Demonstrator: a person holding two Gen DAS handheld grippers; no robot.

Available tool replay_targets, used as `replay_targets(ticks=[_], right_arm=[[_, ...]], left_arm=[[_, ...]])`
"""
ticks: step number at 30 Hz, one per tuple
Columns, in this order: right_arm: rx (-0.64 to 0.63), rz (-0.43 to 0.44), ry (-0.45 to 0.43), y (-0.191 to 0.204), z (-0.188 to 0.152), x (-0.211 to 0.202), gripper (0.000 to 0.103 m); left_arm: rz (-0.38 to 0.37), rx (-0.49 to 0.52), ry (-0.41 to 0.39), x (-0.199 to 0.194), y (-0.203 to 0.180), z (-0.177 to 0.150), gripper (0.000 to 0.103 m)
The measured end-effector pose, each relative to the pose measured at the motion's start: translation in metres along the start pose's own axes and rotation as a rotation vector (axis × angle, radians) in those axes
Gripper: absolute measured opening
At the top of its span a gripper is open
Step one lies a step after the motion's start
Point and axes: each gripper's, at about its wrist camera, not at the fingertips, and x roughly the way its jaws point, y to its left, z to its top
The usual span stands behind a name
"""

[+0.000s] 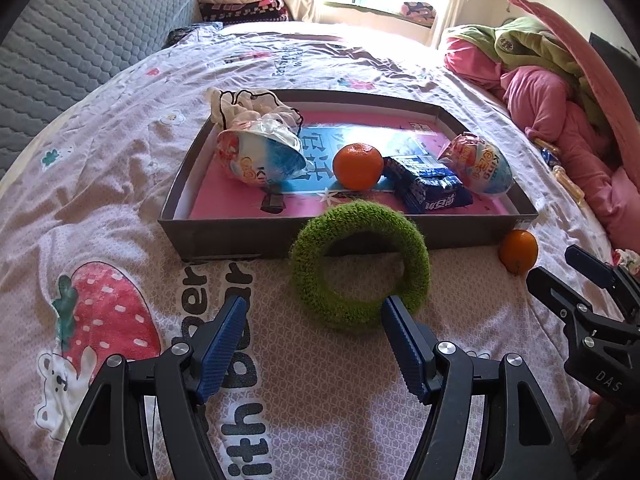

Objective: Organize objects
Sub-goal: 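Withdraw both tools from the tray toward the green ring and tangerine, then grasp the green fuzzy ring with left tool while right tool grasps the tangerine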

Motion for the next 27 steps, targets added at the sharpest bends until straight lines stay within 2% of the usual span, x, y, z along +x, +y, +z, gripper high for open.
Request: replay_targets(ticks=[11, 16, 23, 27], right_arm=[[0.004, -0.018, 0.005, -0.003, -0.002, 0.012, 0.078], [0.023, -0.021, 0.009, -0.007, -0.001, 0.019, 0.078], [0.019, -0.03, 0.018, -0.007, -0.001, 0.027, 0.078], [0.011, -0.034, 0.024, -0.003, 0.001, 0.033, 0.066]], left_arm=[[-0.01, -0.013, -0.019, 0.018, 0.002, 0.006, 0.072], [-0.027, -0.019, -0.025, 0.024, 0.002, 0.008, 0.066], [-0.036, -0.042, -0.033, 0.03, 0.005, 0.012, 0.064], [-0.031, -0.048, -0.036, 0.033, 0.007, 0.013, 0.057]])
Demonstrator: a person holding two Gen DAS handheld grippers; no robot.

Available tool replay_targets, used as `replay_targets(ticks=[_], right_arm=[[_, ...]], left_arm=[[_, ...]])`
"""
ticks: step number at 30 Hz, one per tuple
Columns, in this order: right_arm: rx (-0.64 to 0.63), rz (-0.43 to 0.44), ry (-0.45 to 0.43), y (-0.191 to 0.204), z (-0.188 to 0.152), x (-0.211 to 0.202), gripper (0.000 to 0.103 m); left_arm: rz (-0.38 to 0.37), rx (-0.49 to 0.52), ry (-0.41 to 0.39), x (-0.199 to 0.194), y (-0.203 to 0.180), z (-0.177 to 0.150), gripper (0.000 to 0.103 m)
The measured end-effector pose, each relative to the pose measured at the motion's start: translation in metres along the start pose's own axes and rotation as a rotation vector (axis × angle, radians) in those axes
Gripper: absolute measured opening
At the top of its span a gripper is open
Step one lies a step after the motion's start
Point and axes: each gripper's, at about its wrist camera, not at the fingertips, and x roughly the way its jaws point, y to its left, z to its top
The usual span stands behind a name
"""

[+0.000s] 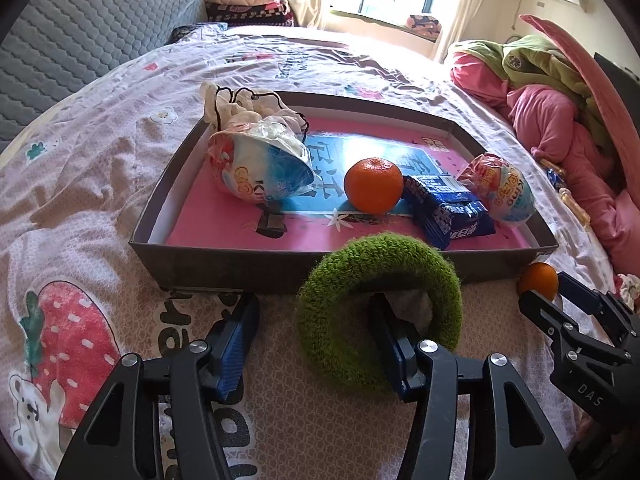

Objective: Organize objects
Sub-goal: 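Grasp the green fuzzy ring with left tool while right tool grasps the tangerine, then lift and carry the green ring and tangerine over the tray with both tools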

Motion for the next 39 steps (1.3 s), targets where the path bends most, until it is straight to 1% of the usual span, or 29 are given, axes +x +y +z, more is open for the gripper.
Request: replay_targets(ticks=[2, 3, 5, 7, 8, 9, 10, 16, 23, 27, 39], right_arm=[[-0.004, -0.007, 0.008, 0.002, 0.0, 0.003, 0.059], [-0.005, -0.008, 0.011, 0.002, 0.0, 0.005, 0.054], [-0.005, -0.008, 0.013, 0.002, 0.0, 0.006, 0.049], [-0.008, -0.008, 0.01, 0.002, 0.0, 0.006, 0.041], [-0.012, -0.002, 0.007, 0.002, -0.001, 0.006, 0.039], [-0.018, 0.002, 0.005, 0.003, -0.001, 0.005, 0.036], [-0.025, -0.004, 0.004, 0.004, -0.001, 0.005, 0.036], [-0.029, 0.004, -0.003, 0.005, -0.001, 0.003, 0.036], [-0.03, 0.022, -0.02, 0.006, -0.001, -0.002, 0.036], [-0.016, 0.059, -0.016, 0.005, -0.002, -0.003, 0.036], [-0.025, 0.076, -0.05, 0.008, 0.001, -0.015, 0.036]], left_arm=[[-0.001, -0.004, 0.001, 0.0, 0.001, 0.001, 0.055], [-0.001, -0.007, 0.002, 0.001, 0.002, 0.001, 0.053], [0.007, -0.009, 0.001, 0.001, 0.002, 0.002, 0.046], [0.003, -0.009, 0.0, 0.0, 0.003, 0.002, 0.037], [0.002, -0.008, 0.001, -0.001, 0.003, 0.002, 0.034], [0.0, -0.008, 0.001, -0.001, 0.003, 0.002, 0.029], [-0.002, -0.007, 0.003, -0.001, 0.003, 0.002, 0.025], [-0.011, 0.002, 0.002, -0.005, -0.001, 0.001, 0.014], [-0.022, 0.013, -0.014, -0.015, -0.005, 0.0, 0.013], [-0.018, 0.023, -0.036, -0.025, -0.007, 0.002, 0.013], [-0.003, 0.04, -0.075, -0.052, -0.012, 0.007, 0.013]])
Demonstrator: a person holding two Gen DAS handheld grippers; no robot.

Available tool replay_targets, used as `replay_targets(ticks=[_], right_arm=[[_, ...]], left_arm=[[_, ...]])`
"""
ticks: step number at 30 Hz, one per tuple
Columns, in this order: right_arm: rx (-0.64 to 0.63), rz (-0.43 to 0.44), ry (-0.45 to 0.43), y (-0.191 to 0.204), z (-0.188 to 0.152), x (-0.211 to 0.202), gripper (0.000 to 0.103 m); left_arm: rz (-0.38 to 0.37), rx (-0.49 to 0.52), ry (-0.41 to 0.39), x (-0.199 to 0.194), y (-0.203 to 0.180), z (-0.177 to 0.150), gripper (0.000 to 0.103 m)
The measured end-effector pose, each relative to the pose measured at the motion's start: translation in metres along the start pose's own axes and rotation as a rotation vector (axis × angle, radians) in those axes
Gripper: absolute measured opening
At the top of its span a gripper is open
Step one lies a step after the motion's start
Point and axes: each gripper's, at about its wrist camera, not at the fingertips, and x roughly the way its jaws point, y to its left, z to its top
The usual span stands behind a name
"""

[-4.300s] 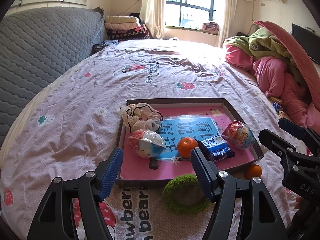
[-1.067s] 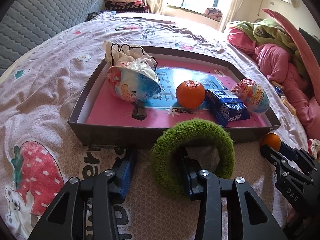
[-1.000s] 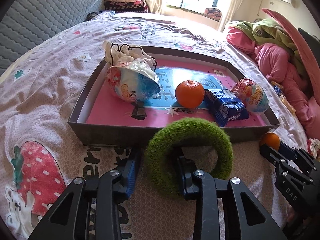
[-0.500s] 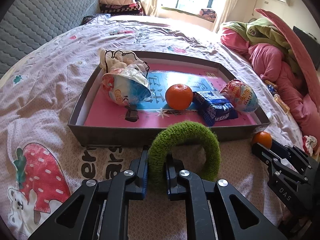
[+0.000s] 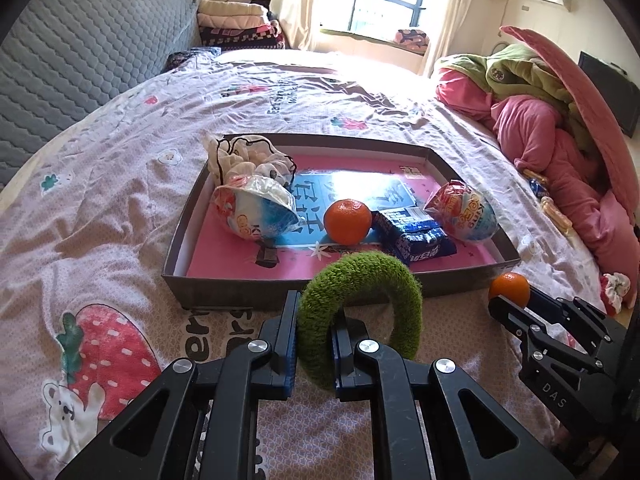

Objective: Organize objects
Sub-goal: 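Lift and carry the green ring and tangerine over the tray with both tools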

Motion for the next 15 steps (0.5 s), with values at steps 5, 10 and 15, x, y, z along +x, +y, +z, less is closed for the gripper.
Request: replay_targets(ticks=[5, 10, 15], right_arm=[[-0.007, 0.002, -0.023, 0.003, 0.003, -0.008, 0.036], [-0.012, 0.016, -0.05, 0.006, 0.008, -0.017, 0.036], [-0.022, 0.017, -0.073, 0.01, 0.014, -0.025, 0.036]], left_arm=[[0.005, 0.01, -0.026, -0.014, -0.003, 0.005, 0.013], [0.011, 0.02, -0.044, -0.026, -0.007, 0.011, 0.013], [0.014, 0.034, -0.062, -0.036, -0.011, 0.016, 0.013]])
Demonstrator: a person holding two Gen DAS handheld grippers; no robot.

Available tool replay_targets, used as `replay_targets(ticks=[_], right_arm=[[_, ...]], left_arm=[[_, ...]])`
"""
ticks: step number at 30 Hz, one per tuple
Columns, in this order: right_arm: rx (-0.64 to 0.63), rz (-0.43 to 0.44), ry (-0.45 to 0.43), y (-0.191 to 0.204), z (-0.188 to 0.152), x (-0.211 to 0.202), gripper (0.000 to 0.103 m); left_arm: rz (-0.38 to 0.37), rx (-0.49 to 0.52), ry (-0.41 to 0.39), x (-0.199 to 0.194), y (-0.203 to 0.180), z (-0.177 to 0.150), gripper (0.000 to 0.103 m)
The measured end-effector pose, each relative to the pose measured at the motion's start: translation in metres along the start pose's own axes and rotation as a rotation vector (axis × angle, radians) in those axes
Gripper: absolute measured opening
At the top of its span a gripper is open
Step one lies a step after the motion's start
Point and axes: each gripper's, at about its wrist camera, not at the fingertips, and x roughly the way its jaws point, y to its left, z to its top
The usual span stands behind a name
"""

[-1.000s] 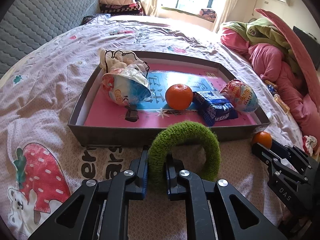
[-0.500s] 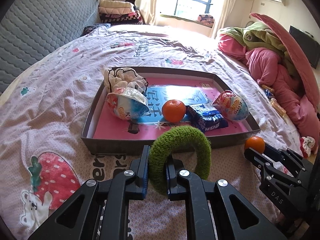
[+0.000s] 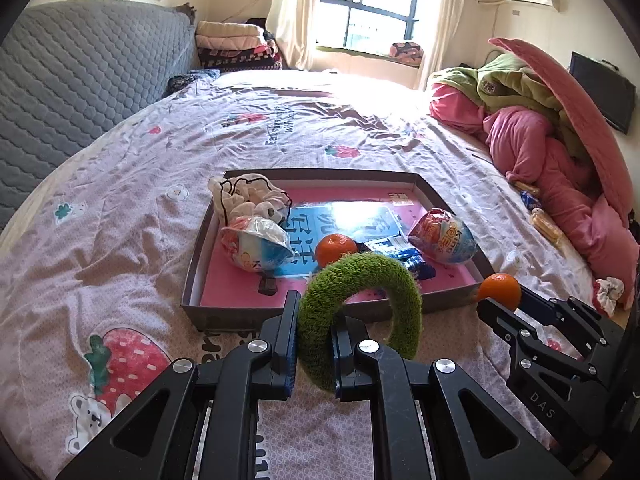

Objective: Organize objects
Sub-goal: 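Lift and carry the green ring and tangerine over the tray with both tools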

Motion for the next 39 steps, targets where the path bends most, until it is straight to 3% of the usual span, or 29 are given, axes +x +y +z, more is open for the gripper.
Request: replay_targets(ticks=[9, 24, 33, 39], right_arm=[[-0.02, 0.003, -0.055, 0.004, 0.025, -0.014, 0.036], [-0.062, 0.009, -0.145, 0.012, 0.077, -0.019, 0.036], [-0.084, -0.003, -0.15, 0.013, 0.09, -0.003, 0.036], [-0.092, 0.007, -0.105, 0.013, 0.079, 0.019, 0.036]], left_arm=[[0.001, 0.007, -0.046, -0.017, -0.001, 0.02, 0.013], [0.04, -0.015, -0.102, -0.009, 0.015, 0.061, 0.013], [0.06, -0.034, -0.101, 0.015, 0.024, 0.074, 0.013], [0.066, -0.027, -0.078, 0.041, 0.024, 0.065, 0.013]])
